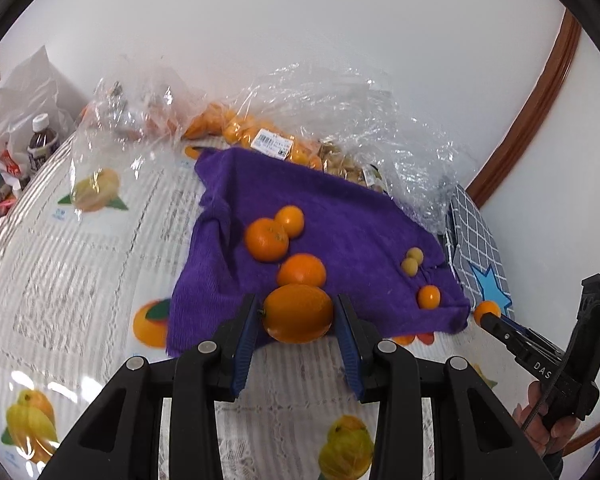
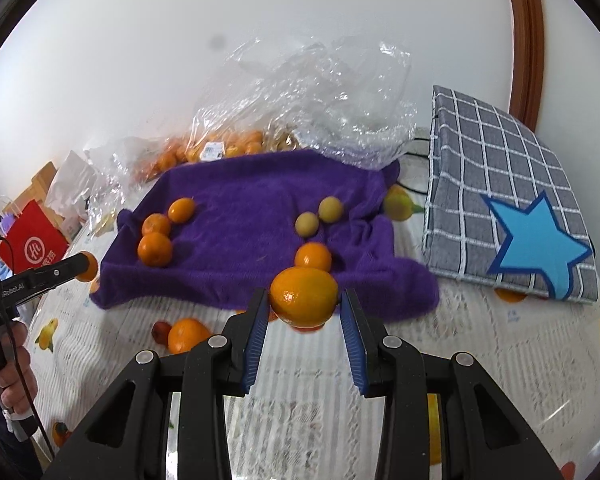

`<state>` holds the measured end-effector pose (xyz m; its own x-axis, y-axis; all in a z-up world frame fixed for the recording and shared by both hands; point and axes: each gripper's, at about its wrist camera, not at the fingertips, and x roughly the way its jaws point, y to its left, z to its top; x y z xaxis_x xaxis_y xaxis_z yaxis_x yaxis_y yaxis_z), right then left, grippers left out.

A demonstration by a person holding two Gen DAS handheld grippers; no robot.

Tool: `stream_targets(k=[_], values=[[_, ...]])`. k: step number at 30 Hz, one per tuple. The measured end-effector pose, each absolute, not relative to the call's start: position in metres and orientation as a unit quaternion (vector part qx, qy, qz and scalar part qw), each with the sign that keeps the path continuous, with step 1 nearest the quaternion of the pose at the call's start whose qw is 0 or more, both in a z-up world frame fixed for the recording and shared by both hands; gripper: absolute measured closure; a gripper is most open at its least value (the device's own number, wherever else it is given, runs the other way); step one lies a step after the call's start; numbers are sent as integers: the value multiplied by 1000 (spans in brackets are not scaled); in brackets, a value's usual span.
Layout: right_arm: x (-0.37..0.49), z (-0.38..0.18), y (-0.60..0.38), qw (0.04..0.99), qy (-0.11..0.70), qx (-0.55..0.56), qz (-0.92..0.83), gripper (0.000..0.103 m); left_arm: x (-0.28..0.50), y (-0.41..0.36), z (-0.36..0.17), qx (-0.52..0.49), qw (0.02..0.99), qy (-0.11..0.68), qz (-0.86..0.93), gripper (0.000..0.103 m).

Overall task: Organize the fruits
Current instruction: 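Lift both held oranges and carry them over the purple towel, then lower both oranges onto the towel and open both tools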

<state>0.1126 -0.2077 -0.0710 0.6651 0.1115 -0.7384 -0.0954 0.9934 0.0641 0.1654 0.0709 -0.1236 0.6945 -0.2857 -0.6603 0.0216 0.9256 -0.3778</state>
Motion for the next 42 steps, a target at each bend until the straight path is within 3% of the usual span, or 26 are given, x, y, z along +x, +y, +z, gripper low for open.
stream_targets(k=[22,42], values=[[197,-80,-224,914,402,-5,51,67,252,47,-110,-128,910,390,-69,67],[225,-120,-219,896,440,-19,57,67,301,5,-150,-68,884,457,-75,67]])
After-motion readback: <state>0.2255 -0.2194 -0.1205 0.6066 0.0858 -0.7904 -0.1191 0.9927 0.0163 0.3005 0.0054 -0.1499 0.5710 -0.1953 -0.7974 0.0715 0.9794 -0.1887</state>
